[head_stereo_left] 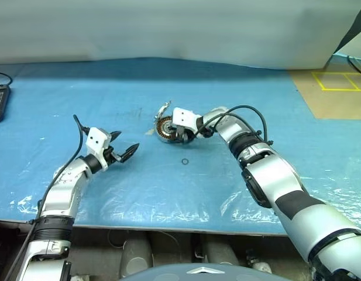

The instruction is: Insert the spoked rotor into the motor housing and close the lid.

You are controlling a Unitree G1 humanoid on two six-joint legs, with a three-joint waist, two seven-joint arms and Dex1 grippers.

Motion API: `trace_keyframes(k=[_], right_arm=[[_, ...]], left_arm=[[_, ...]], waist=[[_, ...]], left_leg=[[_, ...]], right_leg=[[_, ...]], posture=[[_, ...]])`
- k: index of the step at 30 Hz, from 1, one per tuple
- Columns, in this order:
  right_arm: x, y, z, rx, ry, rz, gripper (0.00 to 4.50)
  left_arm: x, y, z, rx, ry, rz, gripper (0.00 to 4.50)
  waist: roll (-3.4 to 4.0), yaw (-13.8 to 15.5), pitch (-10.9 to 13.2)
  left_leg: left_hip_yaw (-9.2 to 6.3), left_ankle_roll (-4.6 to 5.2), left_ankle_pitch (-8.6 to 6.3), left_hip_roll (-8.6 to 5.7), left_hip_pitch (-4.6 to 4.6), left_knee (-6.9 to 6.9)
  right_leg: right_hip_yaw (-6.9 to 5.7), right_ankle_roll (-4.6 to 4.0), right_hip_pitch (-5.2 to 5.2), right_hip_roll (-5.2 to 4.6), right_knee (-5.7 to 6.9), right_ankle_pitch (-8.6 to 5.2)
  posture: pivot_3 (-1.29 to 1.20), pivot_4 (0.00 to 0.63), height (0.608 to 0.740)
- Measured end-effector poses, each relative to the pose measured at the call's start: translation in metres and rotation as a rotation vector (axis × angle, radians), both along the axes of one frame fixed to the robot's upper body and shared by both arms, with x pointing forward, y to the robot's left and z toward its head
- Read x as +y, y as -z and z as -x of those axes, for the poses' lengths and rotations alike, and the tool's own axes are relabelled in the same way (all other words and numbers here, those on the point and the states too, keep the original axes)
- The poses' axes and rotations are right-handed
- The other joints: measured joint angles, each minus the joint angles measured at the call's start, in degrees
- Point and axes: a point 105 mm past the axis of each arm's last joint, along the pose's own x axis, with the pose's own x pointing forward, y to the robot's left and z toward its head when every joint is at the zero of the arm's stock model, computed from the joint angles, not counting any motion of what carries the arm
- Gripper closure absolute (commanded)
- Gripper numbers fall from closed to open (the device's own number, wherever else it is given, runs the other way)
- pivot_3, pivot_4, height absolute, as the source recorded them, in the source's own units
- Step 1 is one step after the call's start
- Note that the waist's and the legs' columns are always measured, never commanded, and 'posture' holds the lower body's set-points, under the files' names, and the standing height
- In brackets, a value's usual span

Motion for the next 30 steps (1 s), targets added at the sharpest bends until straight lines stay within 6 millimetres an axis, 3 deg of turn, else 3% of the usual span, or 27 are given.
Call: trace_keyframes(k=[6, 16, 22, 30], right_arm=[[0.012, -0.012, 0.013, 0.237, 0.059, -0.063, 2.65], [0.051, -0.017, 0.075, 0.476, 0.075, -0.087, 2.65], [0.06, -0.014, 0.081, 0.518, 0.16, -0.081, 2.65], [0.077, -0.018, 0.07, 0.656, 0.369, -0.146, 2.65]], left_arm=[[0.01, -0.002, 0.003, -0.006, -0.026, -0.022, 0.0], [0.022, -0.005, 0.009, -0.013, -0.056, -0.04, 0.0], [0.023, 0.002, 0.018, 0.013, -0.061, -0.047, 0.0], [0.028, 0.0, 0.026, 0.014, -0.081, -0.057, 0.0]], waist=[[-0.01, 0.04, 0.01], [-0.03, 0.2, 0.03], [-0.03, 0.32, 0.04], [-0.03, -0.03, 0.04]], left_leg=[[-0.01, 0.15, 0.09, 0.0, -0.22, -0.16], [-0.01, -0.29, 0.14, -0.03, -0.3, -0.33], [-0.01, -0.36, 0.18, -0.05, -0.23, -0.36], [-0.14, -0.55, 0.28, -0.11, 0.33, -0.72]], right_leg=[[-0.04, -0.04, -0.23, 0.02, -0.06, -0.02], [-0.04, -0.01, -0.42, 0.03, -0.1, -0.02], [0.0, 0.0, -0.36, 0.03, -0.16, -0.03], [0.15, 0.02, -0.06, 0.04, -0.19, -0.05]], posture=[[0.0, 0.15, 0.74], [0.0, 0.15, 0.74], [0.0, 0.15, 0.74], [0.0, 0.15, 0.74]])
